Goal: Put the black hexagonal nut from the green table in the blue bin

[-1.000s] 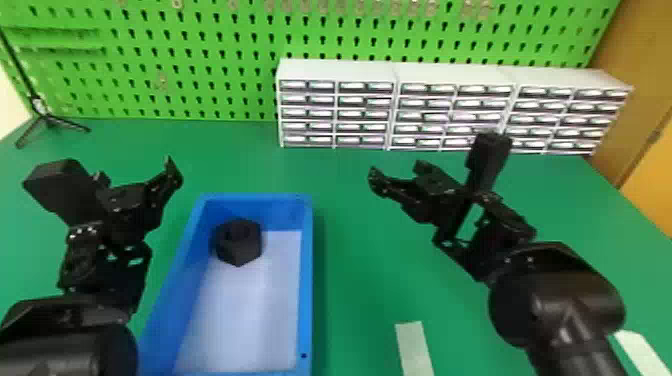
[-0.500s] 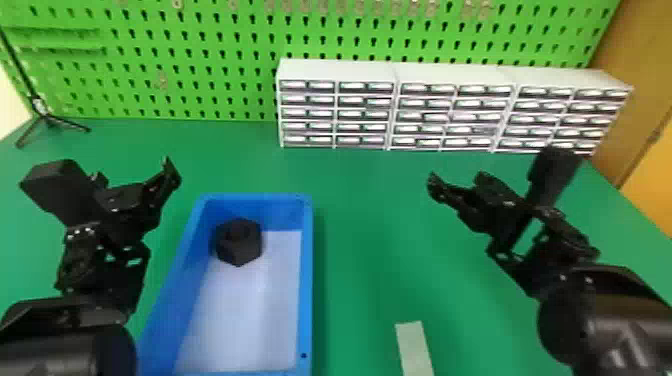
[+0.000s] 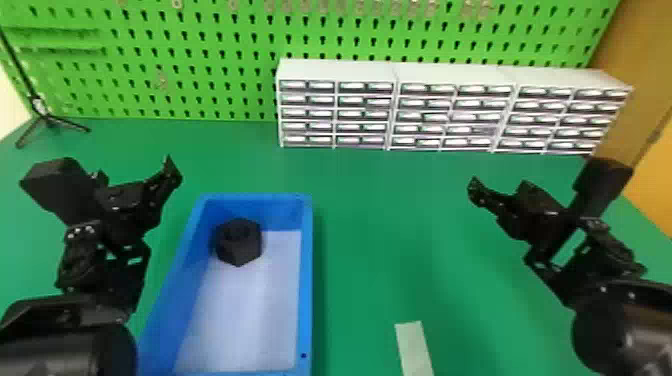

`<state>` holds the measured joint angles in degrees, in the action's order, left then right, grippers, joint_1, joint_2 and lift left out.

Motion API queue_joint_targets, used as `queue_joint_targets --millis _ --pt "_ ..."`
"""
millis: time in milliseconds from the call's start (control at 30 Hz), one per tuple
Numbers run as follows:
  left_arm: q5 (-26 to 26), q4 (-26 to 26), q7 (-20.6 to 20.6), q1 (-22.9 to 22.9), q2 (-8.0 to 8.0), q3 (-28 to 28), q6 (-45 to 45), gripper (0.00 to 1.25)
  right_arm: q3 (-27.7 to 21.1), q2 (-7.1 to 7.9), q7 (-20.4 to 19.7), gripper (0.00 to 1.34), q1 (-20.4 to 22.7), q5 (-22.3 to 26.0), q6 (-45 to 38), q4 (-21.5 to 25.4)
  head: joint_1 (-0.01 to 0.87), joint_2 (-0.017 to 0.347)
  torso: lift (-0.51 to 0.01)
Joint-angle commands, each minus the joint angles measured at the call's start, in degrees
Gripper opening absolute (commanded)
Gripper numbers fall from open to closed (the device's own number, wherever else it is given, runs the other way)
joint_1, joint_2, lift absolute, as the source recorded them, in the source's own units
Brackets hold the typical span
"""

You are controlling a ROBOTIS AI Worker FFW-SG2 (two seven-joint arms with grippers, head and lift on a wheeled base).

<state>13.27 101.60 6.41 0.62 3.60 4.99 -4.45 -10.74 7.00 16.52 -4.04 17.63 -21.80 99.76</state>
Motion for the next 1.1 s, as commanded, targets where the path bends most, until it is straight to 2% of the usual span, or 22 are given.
queue_joint_targets --millis 0,433,1067 --pt "0.00 0.00 0.00 -0.01 0.00 -0.07 0.06 1.12 -1.74 -0.06 0.00 1.22 0.52 -0.23 0.00 0.09 0.692 0.008 -0.097" --pt "0.00 0.00 0.00 -0.01 0.00 -0.16 -0.03 1.12 -4.38 -0.50 0.00 1.22 1.14 -1.02 0.00 0.26 0.692 0.008 -0.097" --pt "0.09 0.00 0.00 0.34 0.00 -0.34 -0.03 1.12 -4.02 -0.50 0.00 1.22 0.87 -1.28 0.00 0.35 0.692 0.008 -0.097"
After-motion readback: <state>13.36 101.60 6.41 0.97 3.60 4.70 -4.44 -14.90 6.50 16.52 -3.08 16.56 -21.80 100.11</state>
